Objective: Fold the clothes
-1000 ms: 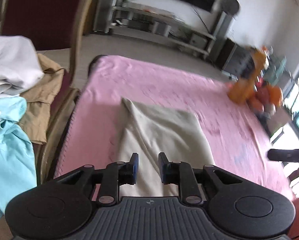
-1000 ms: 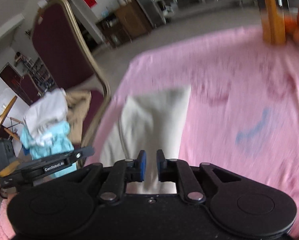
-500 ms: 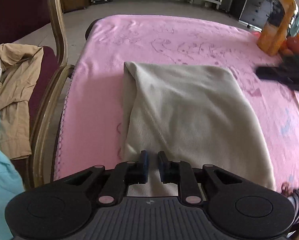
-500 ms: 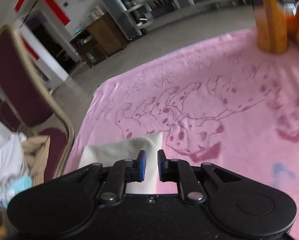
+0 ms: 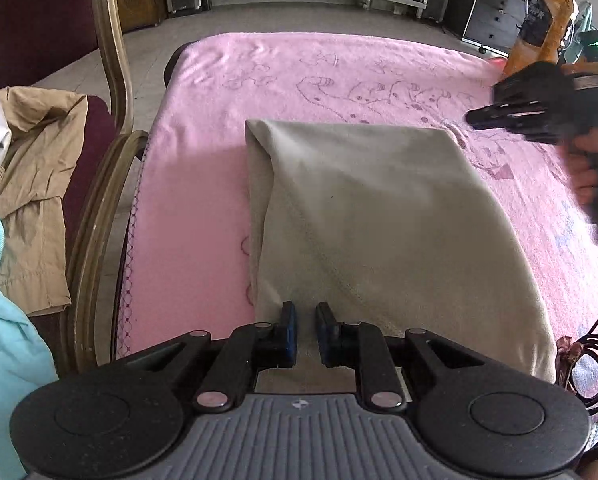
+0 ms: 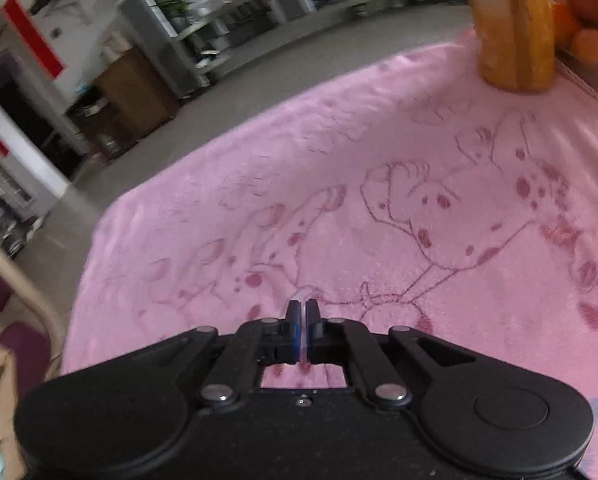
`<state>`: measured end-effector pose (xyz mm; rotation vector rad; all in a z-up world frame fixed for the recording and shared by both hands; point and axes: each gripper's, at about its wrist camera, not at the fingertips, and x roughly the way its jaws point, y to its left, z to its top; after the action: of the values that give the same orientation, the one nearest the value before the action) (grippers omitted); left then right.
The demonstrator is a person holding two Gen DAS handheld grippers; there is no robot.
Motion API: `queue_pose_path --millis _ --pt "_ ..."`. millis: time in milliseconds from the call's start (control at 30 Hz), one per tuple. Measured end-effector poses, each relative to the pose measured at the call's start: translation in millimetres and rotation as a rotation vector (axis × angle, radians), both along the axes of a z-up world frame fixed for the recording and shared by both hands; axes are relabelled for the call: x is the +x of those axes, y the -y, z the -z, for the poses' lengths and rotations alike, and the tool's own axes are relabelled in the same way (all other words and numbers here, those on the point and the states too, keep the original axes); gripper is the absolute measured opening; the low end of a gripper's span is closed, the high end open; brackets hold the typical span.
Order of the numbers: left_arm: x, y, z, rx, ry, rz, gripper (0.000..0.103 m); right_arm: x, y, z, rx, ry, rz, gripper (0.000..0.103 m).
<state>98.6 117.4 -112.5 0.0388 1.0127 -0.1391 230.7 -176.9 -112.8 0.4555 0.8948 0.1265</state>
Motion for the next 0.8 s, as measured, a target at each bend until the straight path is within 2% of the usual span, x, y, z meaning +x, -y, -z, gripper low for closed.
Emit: queue_pose_path --millis 67,133,200,233,267,333,367,500,600,667,733,800 --pt "-1.7 -2.2 -4.0 -0.011 0.011 -0.003 0.013 -16.5 9.3 -17.1 0.021 -0.007 -0.032 0.007" --pt "-6.9 -13.4 -16.6 -0.074 0.060 -0.028 0.013 -37.3 17.4 -38.0 0.048 -0.017 -0.077 0.007" --pt "-11.6 -31.1 -29.6 -0.155 0.105 -0.075 0.016 -59.3 24.6 -56.9 0.082 -0.043 -0.121 0.007" --pt "-13.5 -41.0 -35.0 -0.197 0.120 -0.104 0.024 -70.1 27.6 -65.8 0.103 -0.060 -0.142 0.008" --pt "-14.5 -51.0 -37.7 -0.235 0.121 -0.138 0.034 -81.7 29.8 -74.0 0.128 -0.074 -0.165 0.014" --pt "-12.1 -64.7 -35.8 -0.271 0.095 -0.198 0.035 -106.9 32.8 -83.0 0.186 -0.089 -0.204 0.028" --pt "-10.1 -69.0 -33.2 -0.283 0.076 -0.221 0.039 -118.2 32.9 -83.6 0.214 -0.099 -0.224 0.035" --pt "-0.6 -66.9 -16.7 -0.290 -0.032 -0.245 0.048 -146.3 22.7 -57.4 0.298 -0.145 -0.265 0.050" --pt "4.9 -66.8 -7.9 -0.308 -0.081 -0.258 0.053 -147.8 15.7 -24.9 0.340 -0.160 -0.232 0.053" --pt "6.0 -67.5 -3.4 -0.310 -0.097 -0.266 0.061 -143.8 14.1 -6.0 0.363 -0.175 -0.209 0.054" --pt "8.1 -66.3 0.0 -0.300 -0.112 -0.264 0.066 -140.2 14.7 4.7 0.378 -0.179 -0.200 0.054" --pt "8.9 -63.3 0.8 -0.294 -0.113 -0.254 0.066 -138.4 16.0 12.7 0.394 -0.172 -0.198 0.056"
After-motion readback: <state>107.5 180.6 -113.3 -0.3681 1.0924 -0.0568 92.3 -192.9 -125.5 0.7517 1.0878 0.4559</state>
